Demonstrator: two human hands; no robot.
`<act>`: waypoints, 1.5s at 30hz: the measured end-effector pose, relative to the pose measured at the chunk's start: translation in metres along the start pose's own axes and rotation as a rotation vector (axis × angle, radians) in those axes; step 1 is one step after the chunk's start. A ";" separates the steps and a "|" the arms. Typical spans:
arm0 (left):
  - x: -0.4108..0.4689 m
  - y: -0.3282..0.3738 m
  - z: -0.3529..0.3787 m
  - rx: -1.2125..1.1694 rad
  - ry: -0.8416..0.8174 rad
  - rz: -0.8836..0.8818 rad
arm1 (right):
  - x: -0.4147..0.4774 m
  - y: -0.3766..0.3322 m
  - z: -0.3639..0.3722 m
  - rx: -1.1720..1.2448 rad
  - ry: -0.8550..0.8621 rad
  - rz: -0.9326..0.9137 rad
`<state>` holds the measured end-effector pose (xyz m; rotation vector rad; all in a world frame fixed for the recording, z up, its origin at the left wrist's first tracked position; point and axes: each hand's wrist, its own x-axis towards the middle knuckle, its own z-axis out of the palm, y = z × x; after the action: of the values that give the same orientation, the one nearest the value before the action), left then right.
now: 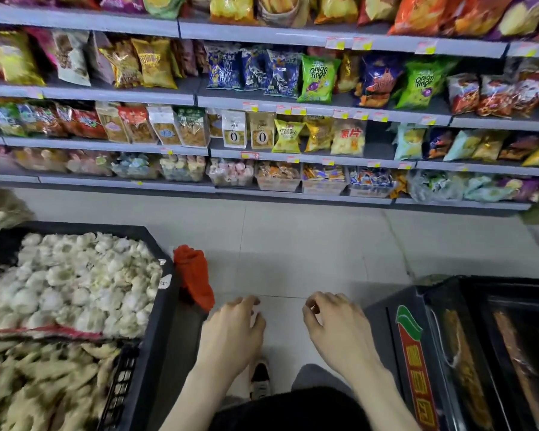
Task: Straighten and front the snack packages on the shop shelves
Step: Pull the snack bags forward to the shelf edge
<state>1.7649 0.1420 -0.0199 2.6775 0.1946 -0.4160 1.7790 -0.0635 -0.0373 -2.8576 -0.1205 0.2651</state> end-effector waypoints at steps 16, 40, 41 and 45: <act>0.276 0.100 -0.058 0.044 -0.018 0.006 | 0.254 0.054 -0.062 0.105 0.001 0.035; 0.535 0.118 -0.158 -0.007 -0.022 -0.047 | 0.592 -0.001 -0.148 0.057 -0.015 -0.077; 0.546 0.114 -0.165 -0.017 -0.015 -0.041 | 0.600 -0.007 -0.149 0.059 -0.003 -0.082; 0.589 0.098 -0.185 -0.039 -0.006 -0.016 | 0.627 -0.028 -0.149 0.086 0.040 -0.064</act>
<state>2.3888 0.1746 -0.0091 2.6377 0.2198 -0.4207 2.4202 -0.0085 0.0050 -2.7663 -0.1875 0.1951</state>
